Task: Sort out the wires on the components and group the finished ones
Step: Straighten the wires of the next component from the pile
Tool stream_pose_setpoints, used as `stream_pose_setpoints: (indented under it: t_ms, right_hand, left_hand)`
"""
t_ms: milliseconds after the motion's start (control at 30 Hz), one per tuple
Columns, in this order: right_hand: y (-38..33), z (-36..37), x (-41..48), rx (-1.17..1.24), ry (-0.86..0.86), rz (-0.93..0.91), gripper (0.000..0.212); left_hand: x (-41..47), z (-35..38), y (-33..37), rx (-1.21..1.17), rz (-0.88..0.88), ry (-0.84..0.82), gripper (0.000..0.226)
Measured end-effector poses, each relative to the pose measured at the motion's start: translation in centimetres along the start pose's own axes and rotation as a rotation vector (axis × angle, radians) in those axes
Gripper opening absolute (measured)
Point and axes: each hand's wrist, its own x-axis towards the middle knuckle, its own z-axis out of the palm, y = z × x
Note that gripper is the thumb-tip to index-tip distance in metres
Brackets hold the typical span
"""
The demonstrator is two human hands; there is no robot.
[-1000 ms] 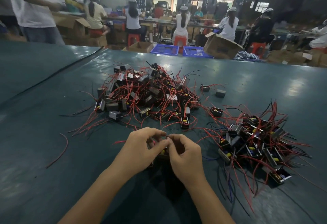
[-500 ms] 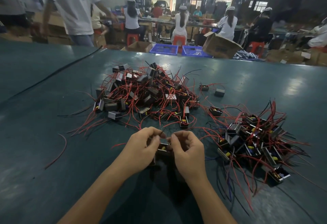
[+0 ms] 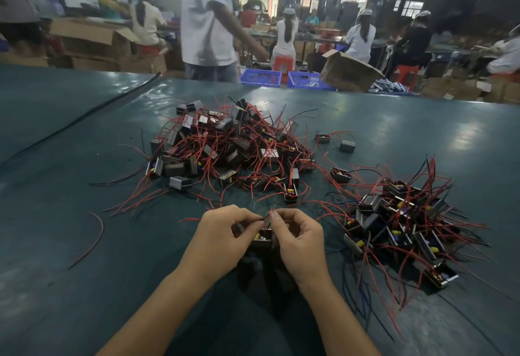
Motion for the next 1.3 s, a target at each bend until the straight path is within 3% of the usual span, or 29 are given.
stream_pose_setpoints:
  t_ms: [633, 800, 1033, 1300]
  right_hand:
    - [0.0, -0.5, 0.2, 0.101, -0.065, 0.138, 0.008]
    - [0.1, -0.7, 0.2, -0.017, -0.086, 0.007, 0.010]
    - [0.2, -1.3, 0.3, -0.195, -0.156, -0.164, 0.029]
    - [0.1, -2.1, 0.8, -0.433, -0.194, -0.428, 0.017]
  left_hand:
    - [-0.1, 0.7, -1.0, -0.004, -0.112, -0.058, 0.010]
    - [-0.2, 0.8, -1.1, 0.084, -0.095, -0.090, 0.007]
    - [-0.2, 0.7, -1.4, 0.073, -0.125, -0.108, 0.004]
    - [-0.1, 0.5, -1.5, 0.085, -0.134, -0.171, 0.009]
